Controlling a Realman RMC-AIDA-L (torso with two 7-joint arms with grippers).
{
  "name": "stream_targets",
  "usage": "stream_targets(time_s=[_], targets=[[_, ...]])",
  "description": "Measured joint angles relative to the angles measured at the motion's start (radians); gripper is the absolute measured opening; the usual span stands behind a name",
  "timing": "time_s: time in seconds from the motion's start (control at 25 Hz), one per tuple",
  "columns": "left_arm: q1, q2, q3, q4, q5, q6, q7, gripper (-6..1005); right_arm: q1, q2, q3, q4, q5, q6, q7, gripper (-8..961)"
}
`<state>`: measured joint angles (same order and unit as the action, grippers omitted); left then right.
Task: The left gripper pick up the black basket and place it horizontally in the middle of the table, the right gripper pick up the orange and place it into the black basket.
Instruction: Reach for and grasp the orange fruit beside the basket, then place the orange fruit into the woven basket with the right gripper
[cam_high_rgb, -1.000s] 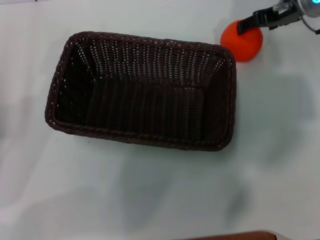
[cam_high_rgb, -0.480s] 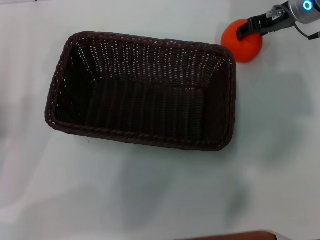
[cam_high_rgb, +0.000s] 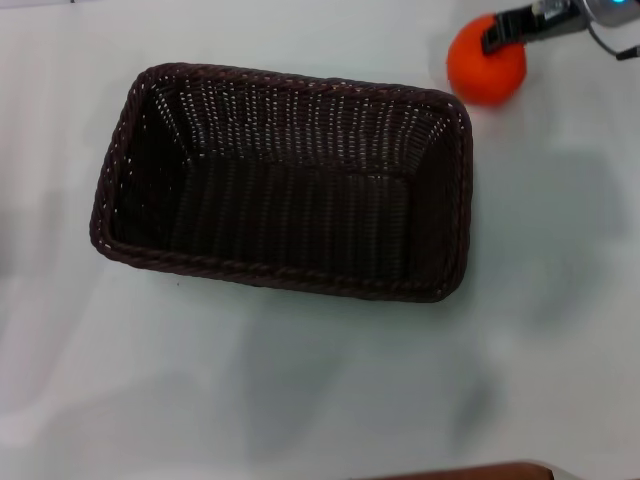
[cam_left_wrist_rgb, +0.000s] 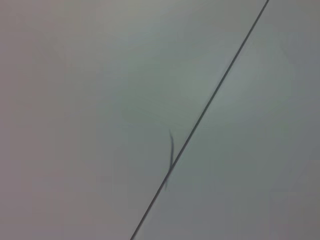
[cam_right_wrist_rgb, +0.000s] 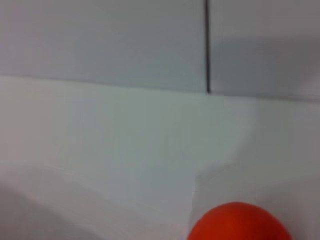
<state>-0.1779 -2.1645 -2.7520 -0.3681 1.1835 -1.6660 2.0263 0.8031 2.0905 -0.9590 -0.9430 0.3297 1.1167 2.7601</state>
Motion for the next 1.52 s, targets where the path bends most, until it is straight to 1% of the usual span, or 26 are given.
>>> stream_targets(time_s=[0.08, 0.12, 0.16, 0.2, 0.4, 0.52, 0.56, 0.68, 0.76, 0.84, 1.0, 1.16, 1.32, 1.44, 1.52], targets=[[0.002, 0.0, 0.0, 0.0, -0.002, 0.0, 0.0, 657, -0.011, 0.002, -0.03, -0.066, 0.033, 0.033, 0.002, 373], [0.003, 0.0, 0.0, -0.001, -0.002, 0.0, 0.0, 657, -0.026, 0.002, -0.072, -0.156, 0.091, 0.079, 0.003, 363], [0.004, 0.0, -0.001, -0.001, -0.003, 0.0, 0.0, 657, -0.033, 0.002, -0.097, -0.207, 0.125, 0.106, 0.004, 353], [0.004, 0.0, -0.002, -0.001, -0.003, 0.0, 0.0, 657, -0.033, 0.002, -0.097, -0.207, 0.125, 0.106, 0.004, 344], [0.003, 0.001, -0.008, -0.005, -0.004, -0.002, 0.0, 657, -0.038, 0.004, -0.214, -0.41, 0.252, 0.258, 0.01, 299], [0.003, 0.002, -0.011, -0.007, -0.004, -0.014, 0.0, 657, -0.036, 0.007, -0.283, -0.505, 0.314, 0.326, 0.013, 261], [0.003, 0.002, -0.013, -0.008, -0.004, -0.018, 0.0, 657, -0.037, 0.008, -0.307, -0.539, 0.342, 0.343, 0.014, 239], [0.004, 0.003, -0.016, -0.015, -0.006, -0.028, 0.0, 657, -0.051, 0.009, -0.364, -0.623, 0.413, 0.369, 0.014, 217], [0.005, 0.003, -0.021, -0.019, -0.006, -0.034, 0.0, 657, -0.058, 0.01, -0.388, -0.652, 0.448, 0.384, 0.009, 201], [0.005, 0.003, -0.026, -0.02, -0.007, -0.039, 0.0, 657, -0.057, 0.01, -0.396, -0.651, 0.462, 0.399, 0.006, 190], [0.009, 0.004, -0.028, -0.021, -0.007, -0.046, 0.0, 657, -0.059, 0.009, -0.401, -0.598, 0.466, 0.394, 0.005, 173], [0.015, 0.004, -0.028, -0.02, -0.007, -0.047, 0.0, 657, -0.08, 0.006, -0.399, -0.566, 0.474, 0.352, -0.01, 231], [0.02, 0.005, -0.028, -0.02, -0.007, -0.042, 0.0, 657, -0.139, 0.002, -0.378, -0.551, 0.5, 0.257, -0.087, 289], [0.022, 0.005, -0.036, -0.02, -0.007, -0.033, 0.001, 657, -0.194, 0.001, -0.346, -0.524, 0.585, 0.194, -0.183, 333], [0.023, 0.005, -0.05, -0.02, -0.007, -0.028, 0.001, 657, -0.217, -0.001, -0.312, -0.487, 0.679, 0.192, -0.259, 415]])
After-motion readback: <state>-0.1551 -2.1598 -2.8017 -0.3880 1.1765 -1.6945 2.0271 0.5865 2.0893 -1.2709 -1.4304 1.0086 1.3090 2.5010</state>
